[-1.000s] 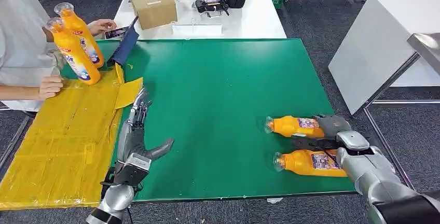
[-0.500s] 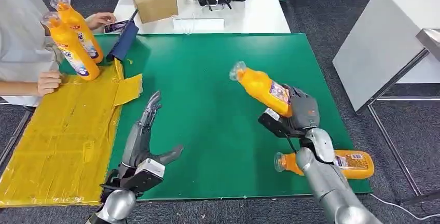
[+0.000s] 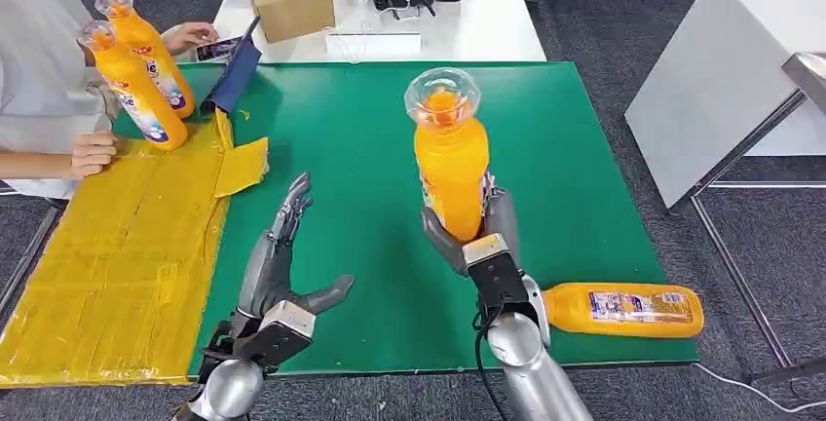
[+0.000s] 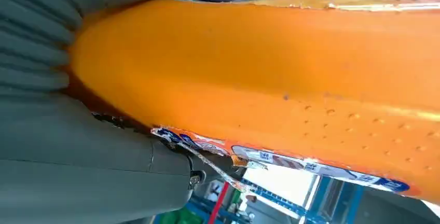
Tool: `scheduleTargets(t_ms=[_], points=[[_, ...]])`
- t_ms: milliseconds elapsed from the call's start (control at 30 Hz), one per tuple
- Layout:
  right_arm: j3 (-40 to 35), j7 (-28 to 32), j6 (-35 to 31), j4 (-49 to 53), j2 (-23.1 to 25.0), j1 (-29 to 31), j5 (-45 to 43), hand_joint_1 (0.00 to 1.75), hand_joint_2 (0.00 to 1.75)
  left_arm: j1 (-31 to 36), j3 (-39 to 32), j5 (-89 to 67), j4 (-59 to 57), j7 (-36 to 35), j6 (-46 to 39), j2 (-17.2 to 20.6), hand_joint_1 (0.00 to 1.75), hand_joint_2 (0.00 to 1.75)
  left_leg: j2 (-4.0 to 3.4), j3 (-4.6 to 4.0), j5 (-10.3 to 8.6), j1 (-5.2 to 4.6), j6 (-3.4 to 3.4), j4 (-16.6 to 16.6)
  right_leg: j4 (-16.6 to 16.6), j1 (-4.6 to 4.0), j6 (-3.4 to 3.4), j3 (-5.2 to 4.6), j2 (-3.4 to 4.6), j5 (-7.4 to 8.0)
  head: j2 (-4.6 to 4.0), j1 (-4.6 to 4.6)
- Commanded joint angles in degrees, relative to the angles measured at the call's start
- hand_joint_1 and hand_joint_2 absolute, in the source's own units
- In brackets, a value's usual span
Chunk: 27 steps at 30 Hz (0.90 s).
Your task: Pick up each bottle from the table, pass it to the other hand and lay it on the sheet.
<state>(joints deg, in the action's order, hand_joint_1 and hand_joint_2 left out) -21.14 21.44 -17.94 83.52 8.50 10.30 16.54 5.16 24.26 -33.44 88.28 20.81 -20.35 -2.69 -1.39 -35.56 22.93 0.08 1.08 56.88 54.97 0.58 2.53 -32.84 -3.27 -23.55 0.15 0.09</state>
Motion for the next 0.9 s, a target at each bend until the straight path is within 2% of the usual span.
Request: scheduleTargets(t_ms=[33, 67, 167, 267, 567, 667, 900], points=[[-9.89, 4.1, 4.83, -7.26, 1.6, 1.1, -3.69, 1.75, 1.75, 2.64, 1.27, 6.65, -1.26, 0.46, 1.13, 1.09, 0.0, 1.75, -0.07, 0.15, 0.08, 0.03, -0.07, -0.03, -0.02, -0.01, -0.08, 0.12, 0.31, -0.02, 0.0, -0.02], [-10.97, 4.78, 4.31, -8.45, 1.59, 1.36, -3.32, 1.75, 1.75, 2.73, 1.2, 7.43, -1.24, 0.5, 1.42, 1.11, 0.0, 1.75, -0.06, 0.27, 0.14, 0.05, -0.1, -0.03, -0.01, -0.01, -0.11, 0.22, 0.4, -0.08, 0.0, -0.02], [-20.43, 6.36, 2.25, -17.59, 1.54, 3.73, -0.15, 1.75, 1.75, 3.64, 0.31, 13.18, -1.7, 1.01, 3.98, 1.74, 0.0, 1.75, -0.1, 0.41, 0.15, 0.08, -0.13, -0.09, -0.07, -0.04, -0.15, 0.32, 0.49, -0.08, 0.0, -0.04], [-24.93, 7.5, -0.5, -23.21, 2.24, 5.23, 2.18, 1.75, 1.75, 4.47, 0.16, 15.32, -2.11, 1.45, 5.12, 1.87, 0.0, 1.75, -0.14, 0.43, 0.18, 0.08, -0.13, -0.06, 0.0, -0.03, -0.17, 0.35, 0.56, -0.12, 0.0, -0.04], [-25.55, 7.22, -0.97, -23.4, 1.75, 5.91, 2.76, 1.75, 1.75, 4.56, 0.46, 16.31, -2.06, 1.59, 5.84, 1.8, 0.0, 1.75, 0.1, 0.13, 0.06, 0.07, -0.07, -0.04, 0.01, -0.02, -0.11, 0.1, 0.16, -0.11, 0.0, -0.04], [-27.55, 6.05, -1.77, -26.93, 2.06, 6.7, 5.28, 1.75, 1.75, 4.94, 0.94, 18.98, -1.59, 2.27, 7.78, 2.21, 0.0, 1.75, 0.1, 0.18, 0.08, 0.06, -0.08, -0.04, 0.0, 0.0, -0.11, 0.14, 0.19, -0.12, 0.0, -0.04], [-28.68, 5.75, -0.95, -33.5, 2.56, 7.62, 6.66, 1.75, 1.75, 3.15, 2.72, 16.98, 3.28, 4.82, 6.29, 2.66, 0.0, 1.75, 0.19, 0.3, 0.13, 0.08, -0.12, -0.04, 0.02, -0.02, -0.14, 0.26, 0.2, -0.19, 0.0, -0.07]])
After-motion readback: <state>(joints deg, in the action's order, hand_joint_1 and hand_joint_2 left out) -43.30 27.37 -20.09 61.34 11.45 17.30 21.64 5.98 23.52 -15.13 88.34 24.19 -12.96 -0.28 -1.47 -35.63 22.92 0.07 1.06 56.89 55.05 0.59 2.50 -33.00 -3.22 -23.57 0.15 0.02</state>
